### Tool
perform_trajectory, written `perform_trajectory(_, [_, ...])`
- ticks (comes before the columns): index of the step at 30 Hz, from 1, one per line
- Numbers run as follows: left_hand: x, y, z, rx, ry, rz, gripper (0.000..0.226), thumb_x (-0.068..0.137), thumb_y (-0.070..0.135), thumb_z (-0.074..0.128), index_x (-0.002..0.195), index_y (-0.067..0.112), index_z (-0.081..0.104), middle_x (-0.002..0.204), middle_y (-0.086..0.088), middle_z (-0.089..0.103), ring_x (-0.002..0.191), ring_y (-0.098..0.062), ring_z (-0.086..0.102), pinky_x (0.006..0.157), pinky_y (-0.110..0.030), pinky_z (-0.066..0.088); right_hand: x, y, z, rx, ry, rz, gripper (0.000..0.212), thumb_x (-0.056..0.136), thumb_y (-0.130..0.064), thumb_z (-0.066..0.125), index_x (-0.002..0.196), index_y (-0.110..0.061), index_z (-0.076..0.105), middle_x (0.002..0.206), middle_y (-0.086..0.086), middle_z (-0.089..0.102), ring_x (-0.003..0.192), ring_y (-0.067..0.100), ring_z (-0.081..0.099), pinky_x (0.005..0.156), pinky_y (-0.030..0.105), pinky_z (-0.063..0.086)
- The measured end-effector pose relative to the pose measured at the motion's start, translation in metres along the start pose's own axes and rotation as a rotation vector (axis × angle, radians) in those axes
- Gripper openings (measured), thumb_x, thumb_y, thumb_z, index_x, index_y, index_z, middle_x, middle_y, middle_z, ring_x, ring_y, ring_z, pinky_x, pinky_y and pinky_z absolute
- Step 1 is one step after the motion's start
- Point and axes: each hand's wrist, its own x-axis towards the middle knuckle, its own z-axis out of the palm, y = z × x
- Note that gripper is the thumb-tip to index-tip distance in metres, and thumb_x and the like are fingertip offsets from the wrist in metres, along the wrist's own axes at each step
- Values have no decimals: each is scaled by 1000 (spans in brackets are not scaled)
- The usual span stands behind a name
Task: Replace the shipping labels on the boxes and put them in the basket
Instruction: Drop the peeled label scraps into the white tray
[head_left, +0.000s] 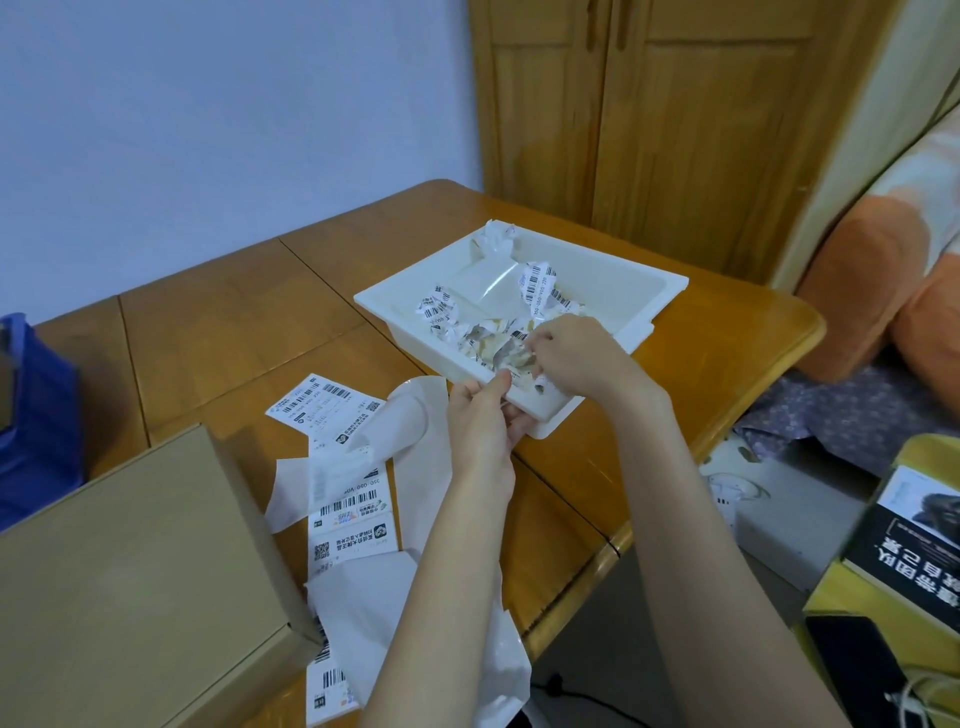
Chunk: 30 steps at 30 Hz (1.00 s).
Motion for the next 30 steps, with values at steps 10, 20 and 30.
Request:
perform_trajectory(10, [-2,1,0,12,6,4,7,100,7,55,99,14,54,90,-3,68,55,-1,64,64,-26,61,-11,-5,-11,229,97,-32,15,85,-11,69,84,-10,55,82,16,71,69,18,63,63,27,52])
perform_trajectory(20, [-3,2,0,58,27,-3,7,99,10,58,96,12,52,85,-5,64,67,-9,63,74,-31,61,-15,-7,-10,174,-19,-144,71,85,-3,64,147,-25,36,65,7,64,57,7,54,53,7,41])
perform_trajectory(30, [-4,3,1,33,5,2,7,99,7,57,103,9,52,84,-2,64,49,-1,62,63,-26,61,-16,-11,-2,110,79,-33,39,99,-45,42,90,-14,64,76,-9,61,86,20,57,93,43,43])
